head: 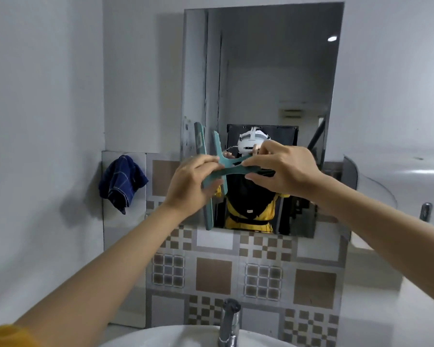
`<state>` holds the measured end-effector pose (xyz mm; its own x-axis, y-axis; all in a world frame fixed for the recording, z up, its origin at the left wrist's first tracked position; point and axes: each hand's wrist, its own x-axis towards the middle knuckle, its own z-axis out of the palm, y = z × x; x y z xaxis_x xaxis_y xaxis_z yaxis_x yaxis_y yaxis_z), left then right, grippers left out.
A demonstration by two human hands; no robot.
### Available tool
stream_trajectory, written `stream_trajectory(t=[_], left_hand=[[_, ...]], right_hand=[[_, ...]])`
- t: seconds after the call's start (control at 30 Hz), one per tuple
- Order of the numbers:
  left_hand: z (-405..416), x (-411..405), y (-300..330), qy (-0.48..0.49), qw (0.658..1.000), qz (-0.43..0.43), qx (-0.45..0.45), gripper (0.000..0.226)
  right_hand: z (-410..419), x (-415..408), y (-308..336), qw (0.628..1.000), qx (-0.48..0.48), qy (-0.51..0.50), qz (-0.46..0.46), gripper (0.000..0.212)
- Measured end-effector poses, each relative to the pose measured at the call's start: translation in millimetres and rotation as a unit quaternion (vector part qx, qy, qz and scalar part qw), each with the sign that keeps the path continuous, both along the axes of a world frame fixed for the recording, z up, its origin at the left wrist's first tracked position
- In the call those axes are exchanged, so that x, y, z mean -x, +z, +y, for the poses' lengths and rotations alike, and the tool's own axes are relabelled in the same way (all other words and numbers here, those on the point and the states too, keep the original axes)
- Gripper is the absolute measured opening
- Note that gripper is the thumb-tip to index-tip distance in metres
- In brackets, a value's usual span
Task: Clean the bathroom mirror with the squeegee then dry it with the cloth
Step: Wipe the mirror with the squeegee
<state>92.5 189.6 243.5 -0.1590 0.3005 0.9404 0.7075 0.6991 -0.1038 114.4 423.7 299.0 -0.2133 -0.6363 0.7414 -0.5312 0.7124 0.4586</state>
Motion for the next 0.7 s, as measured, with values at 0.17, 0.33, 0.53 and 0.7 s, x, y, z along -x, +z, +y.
stream_trajectory(t=[0.17, 0.33, 0.53, 0.7], left_hand=[[-17, 30, 36, 0.039, 0.998, 0.018, -0.046, 0.055], [-41, 74, 67, 0.073, 0.996, -0.012, -0.050, 0.062], [-64, 122, 77, 0.176, 0.983, -0.034, -0.026, 0.089], [-78, 152, 63, 0.217, 0.972, -0.084, 0.018, 0.103]], right_hand=[[1, 23, 55, 0.996, 0.060, -0.034, 0.056, 0.029], [-18, 54, 128, 0.991, 0.097, -0.050, 0.084, 0.027], [-56, 78, 206, 0.985, 0.111, -0.054, 0.118, 0.029], [-92, 94, 248, 0.985, 0.104, -0.062, 0.119, 0.029]])
